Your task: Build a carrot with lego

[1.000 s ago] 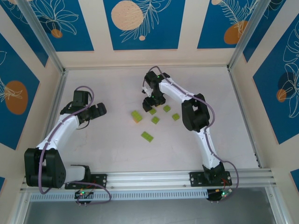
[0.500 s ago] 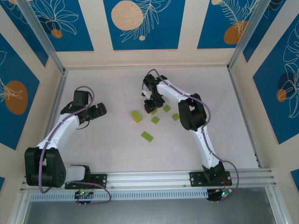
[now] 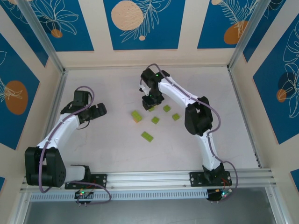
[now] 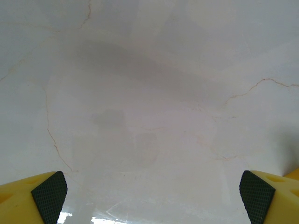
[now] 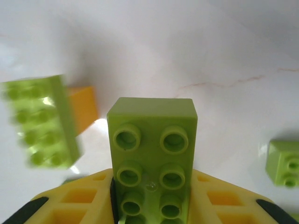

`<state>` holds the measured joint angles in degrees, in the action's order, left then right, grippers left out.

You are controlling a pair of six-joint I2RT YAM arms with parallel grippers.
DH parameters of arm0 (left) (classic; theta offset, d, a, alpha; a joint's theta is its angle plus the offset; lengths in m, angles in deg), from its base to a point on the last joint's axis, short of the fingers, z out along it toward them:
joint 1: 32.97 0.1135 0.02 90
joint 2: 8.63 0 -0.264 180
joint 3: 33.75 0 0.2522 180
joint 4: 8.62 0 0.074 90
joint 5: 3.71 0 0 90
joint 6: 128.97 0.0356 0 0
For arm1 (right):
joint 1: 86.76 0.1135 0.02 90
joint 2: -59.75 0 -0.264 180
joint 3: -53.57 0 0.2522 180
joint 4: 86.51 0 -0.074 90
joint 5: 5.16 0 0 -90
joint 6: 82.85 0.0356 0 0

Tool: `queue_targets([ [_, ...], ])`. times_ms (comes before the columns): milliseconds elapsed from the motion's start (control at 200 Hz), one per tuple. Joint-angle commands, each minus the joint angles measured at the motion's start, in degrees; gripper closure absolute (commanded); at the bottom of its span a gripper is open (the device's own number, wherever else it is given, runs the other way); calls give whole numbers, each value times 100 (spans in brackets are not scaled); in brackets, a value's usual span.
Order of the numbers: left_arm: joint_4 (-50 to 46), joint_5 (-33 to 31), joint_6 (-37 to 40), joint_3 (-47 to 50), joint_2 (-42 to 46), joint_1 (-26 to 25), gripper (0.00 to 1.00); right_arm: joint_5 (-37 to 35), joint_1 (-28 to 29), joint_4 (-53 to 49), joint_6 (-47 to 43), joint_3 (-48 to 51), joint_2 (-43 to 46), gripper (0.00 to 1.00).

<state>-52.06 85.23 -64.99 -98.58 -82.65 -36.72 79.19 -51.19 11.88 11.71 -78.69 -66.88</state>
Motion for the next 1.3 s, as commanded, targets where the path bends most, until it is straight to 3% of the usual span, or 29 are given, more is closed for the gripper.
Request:
queue_targets([
  [0, -138, 71, 44, -97, 71, 102, 3, 414, 213, -442, 314, -94, 288, 65],
  [505, -158, 77, 45, -86, 135, 101, 3, 608, 692, -966, 383, -1496, -721, 65],
  [1295, -118, 71, 52, -96, 66, 105, 3, 567, 714, -703, 247, -1182, -1039, 66],
])
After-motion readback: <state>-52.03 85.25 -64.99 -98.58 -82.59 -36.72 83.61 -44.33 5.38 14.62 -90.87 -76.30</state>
